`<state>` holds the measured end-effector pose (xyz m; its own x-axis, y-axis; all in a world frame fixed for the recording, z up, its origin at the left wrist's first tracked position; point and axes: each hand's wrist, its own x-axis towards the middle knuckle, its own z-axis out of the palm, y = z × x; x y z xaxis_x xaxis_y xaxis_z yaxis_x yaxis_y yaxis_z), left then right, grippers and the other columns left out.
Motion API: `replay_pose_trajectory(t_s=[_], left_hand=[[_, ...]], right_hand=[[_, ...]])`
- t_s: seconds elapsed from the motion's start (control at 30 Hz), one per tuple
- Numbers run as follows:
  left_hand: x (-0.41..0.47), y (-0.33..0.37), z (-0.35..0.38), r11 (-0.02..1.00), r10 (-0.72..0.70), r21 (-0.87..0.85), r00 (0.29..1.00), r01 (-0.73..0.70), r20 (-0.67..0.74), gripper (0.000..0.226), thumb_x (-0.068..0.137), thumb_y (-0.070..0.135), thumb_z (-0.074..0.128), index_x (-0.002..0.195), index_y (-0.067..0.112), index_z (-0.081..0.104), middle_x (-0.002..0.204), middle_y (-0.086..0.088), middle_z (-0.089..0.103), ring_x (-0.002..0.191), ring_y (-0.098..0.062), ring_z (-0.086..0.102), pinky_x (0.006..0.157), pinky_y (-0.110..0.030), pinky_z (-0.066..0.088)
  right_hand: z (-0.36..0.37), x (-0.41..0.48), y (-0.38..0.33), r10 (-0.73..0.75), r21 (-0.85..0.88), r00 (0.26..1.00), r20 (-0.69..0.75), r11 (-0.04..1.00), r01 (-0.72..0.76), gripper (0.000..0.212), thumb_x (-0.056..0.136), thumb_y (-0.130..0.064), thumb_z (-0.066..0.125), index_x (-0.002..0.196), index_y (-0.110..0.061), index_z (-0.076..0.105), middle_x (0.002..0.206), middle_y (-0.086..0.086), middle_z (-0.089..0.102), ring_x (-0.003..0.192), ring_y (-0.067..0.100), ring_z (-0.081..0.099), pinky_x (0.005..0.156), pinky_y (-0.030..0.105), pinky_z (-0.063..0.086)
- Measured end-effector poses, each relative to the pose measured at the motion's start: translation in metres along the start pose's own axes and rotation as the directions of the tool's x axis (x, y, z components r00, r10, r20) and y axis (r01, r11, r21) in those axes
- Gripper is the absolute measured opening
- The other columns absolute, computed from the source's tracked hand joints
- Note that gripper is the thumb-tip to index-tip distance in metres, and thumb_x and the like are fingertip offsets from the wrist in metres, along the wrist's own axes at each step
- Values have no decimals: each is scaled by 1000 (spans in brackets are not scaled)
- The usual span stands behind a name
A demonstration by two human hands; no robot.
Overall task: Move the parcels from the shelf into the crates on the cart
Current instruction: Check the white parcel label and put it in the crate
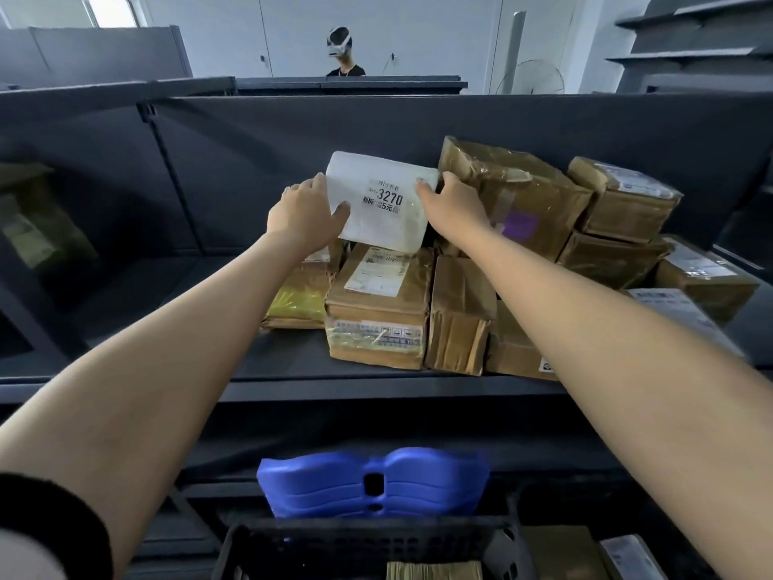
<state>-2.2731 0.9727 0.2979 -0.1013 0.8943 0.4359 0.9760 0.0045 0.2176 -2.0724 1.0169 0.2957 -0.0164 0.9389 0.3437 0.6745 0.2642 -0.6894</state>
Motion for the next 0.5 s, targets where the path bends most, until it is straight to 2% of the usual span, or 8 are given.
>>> replay_pose_trajectory(t_s=[0.17,0.27,0.37,0.5], left_hand=[[24,-3,12,986,-46,-158,999,50,29,50,96,47,42,124,6,47,118,-11,58,103,-30,55,75,-37,42],[35,-9,19,948,-42,-312,996,66,82,54,94,50,45,131,11,46,112,-2,58,95,-23,53,75,-34,39],[41,-15,25,885,-33,-456,990,93,138,55,94,52,48,133,15,48,109,5,56,95,-18,53,76,-30,39],[44,-16,33,810,-45,-575,989,118,140,47,94,49,50,126,15,54,108,5,59,92,-14,55,61,-18,39]], right_hand=[[7,19,-1,79,161,995,55,983,-87,66,91,-60,44,127,-6,56,122,5,62,109,23,60,82,30,46],[12,27,5,75,201,994,83,975,-90,60,88,-60,53,117,-9,63,113,3,67,101,20,63,82,29,49],[17,29,12,79,291,986,146,949,-119,54,86,-60,57,109,-11,67,108,2,70,98,18,65,88,31,51],[22,27,18,51,355,989,141,930,-98,46,87,-58,58,103,-16,67,106,0,70,94,15,65,77,24,52]])
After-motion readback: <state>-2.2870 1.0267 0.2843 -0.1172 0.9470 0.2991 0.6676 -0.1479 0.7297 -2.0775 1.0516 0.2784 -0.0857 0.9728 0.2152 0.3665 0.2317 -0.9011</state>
